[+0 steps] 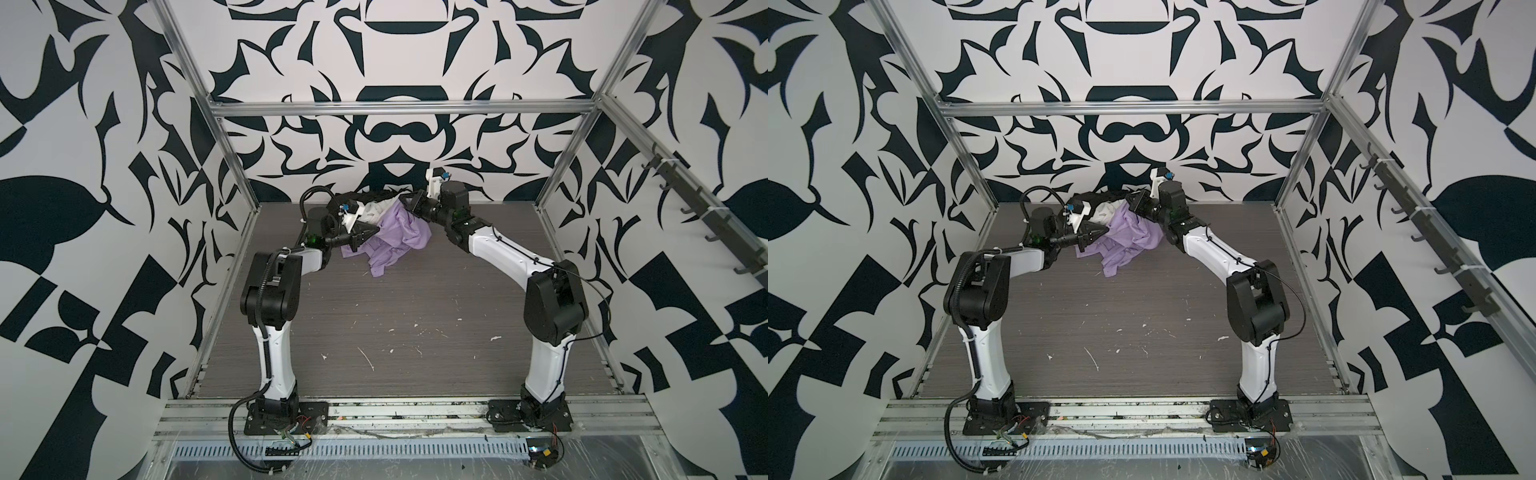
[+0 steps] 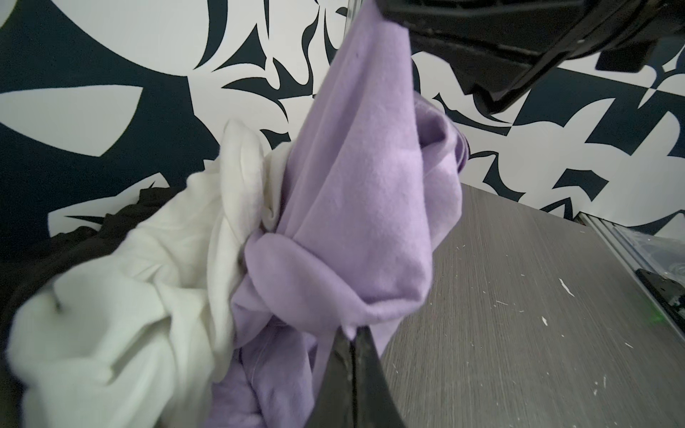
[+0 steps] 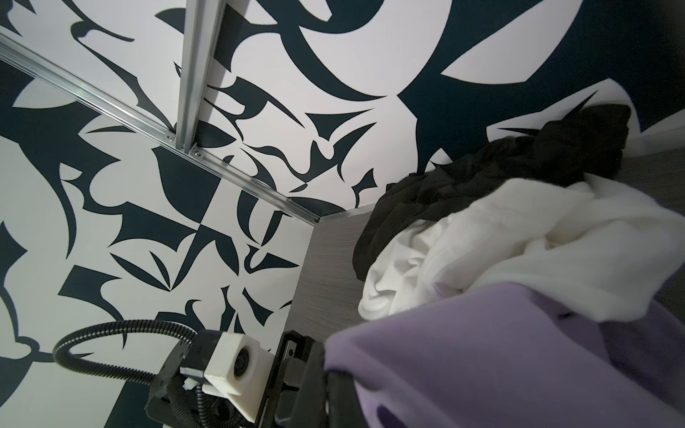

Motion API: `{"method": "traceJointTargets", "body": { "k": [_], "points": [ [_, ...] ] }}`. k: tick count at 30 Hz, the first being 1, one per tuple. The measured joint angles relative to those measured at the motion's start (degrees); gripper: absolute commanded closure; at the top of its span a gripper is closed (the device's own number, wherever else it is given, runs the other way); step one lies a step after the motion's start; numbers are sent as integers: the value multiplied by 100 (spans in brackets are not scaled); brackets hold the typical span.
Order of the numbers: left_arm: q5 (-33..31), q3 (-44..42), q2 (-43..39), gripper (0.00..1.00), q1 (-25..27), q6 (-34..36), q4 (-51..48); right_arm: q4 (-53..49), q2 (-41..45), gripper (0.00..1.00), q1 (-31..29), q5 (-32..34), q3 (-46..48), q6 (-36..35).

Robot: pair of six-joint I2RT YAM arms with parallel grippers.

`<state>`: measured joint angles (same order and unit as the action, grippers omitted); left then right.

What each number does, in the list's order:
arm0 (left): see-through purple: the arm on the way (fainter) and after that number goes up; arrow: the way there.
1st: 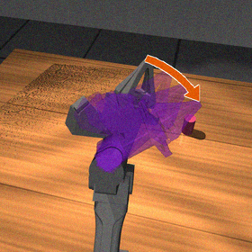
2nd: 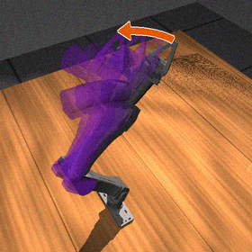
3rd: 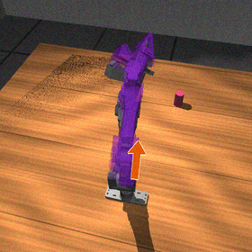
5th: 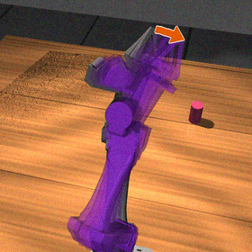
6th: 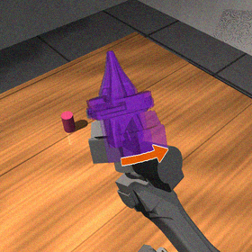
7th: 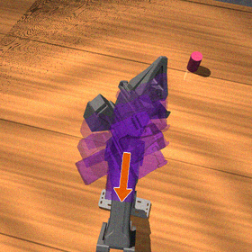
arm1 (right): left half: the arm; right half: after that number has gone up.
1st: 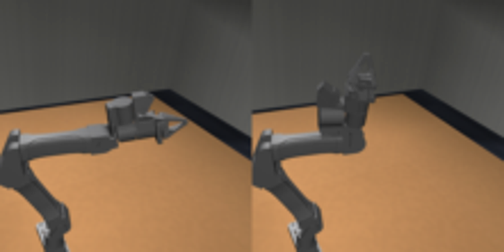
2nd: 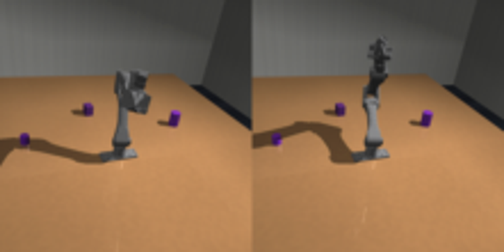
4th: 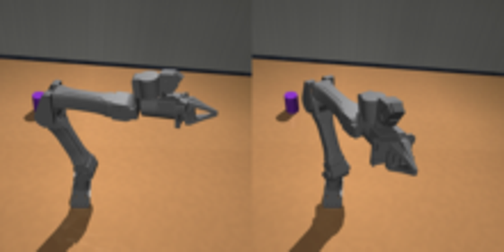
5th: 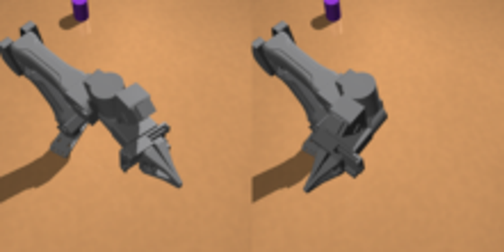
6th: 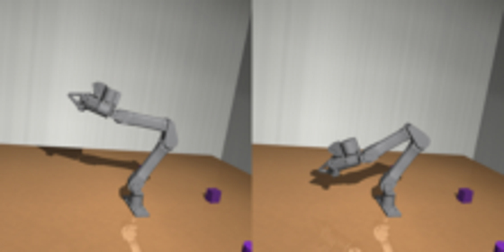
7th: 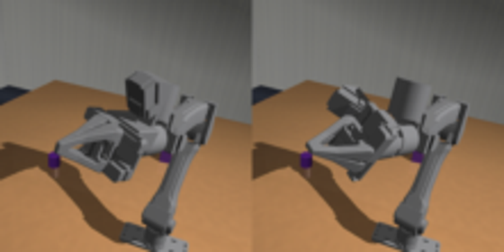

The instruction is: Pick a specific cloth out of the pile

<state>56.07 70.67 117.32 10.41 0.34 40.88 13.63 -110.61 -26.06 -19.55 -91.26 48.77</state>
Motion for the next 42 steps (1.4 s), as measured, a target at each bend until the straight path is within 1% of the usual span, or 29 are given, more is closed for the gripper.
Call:
{"method": "traceJointTargets", "body": {
  "k": [7, 15, 25, 42],
  "points": [
    [-144, -195, -389, 100, 13, -37, -2, 26, 4, 100, 9, -2, 55, 0],
    [-501, -474, -931, 100, 92, -37, -26, 7, 181, 100, 11, 4, 94, -11],
    [-841, -481, -1770, 100, 308, 92, -551, 52, 409, 100, 11, 7, 94, -48],
    [-1113, -507, -2411, 100, 549, 262, -992, 79, 450, 100, 11, 15, 149, -76]
  ]
}}
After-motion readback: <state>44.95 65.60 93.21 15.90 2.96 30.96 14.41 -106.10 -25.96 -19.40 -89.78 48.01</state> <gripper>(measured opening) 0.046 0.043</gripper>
